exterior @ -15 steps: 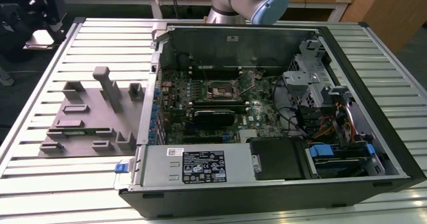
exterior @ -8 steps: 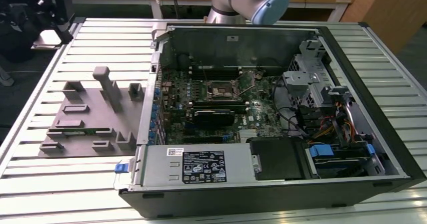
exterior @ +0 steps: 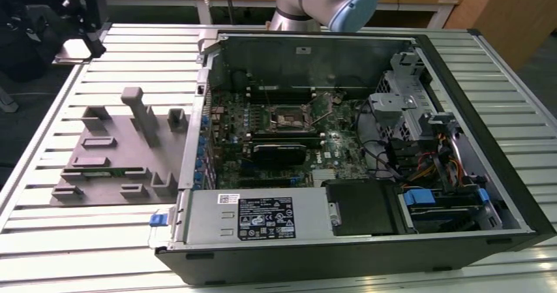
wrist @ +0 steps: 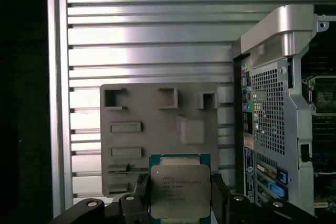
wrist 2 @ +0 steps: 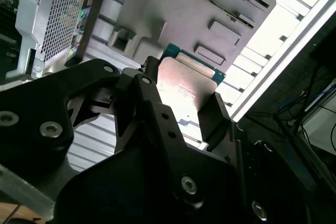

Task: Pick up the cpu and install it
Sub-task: 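Pick up the cpu and move it towards the insertion slot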

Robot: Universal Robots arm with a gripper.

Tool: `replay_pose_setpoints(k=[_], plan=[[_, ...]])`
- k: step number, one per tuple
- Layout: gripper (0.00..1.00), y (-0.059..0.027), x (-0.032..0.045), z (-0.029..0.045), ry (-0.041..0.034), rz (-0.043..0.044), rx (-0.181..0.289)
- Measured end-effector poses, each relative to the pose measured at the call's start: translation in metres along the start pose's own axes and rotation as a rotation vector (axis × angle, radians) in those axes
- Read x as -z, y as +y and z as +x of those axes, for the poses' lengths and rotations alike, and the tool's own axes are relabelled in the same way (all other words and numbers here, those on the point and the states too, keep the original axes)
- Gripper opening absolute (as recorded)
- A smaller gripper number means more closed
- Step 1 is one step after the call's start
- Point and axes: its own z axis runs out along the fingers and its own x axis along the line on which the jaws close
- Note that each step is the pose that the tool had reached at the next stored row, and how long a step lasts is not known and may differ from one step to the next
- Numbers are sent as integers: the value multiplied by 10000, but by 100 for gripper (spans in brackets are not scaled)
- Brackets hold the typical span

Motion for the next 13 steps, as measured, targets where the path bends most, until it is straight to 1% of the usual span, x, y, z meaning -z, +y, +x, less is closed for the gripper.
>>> replay_pose_setpoints(k=[13], plan=[[55, 11, -10, -224, 0, 0, 0]])
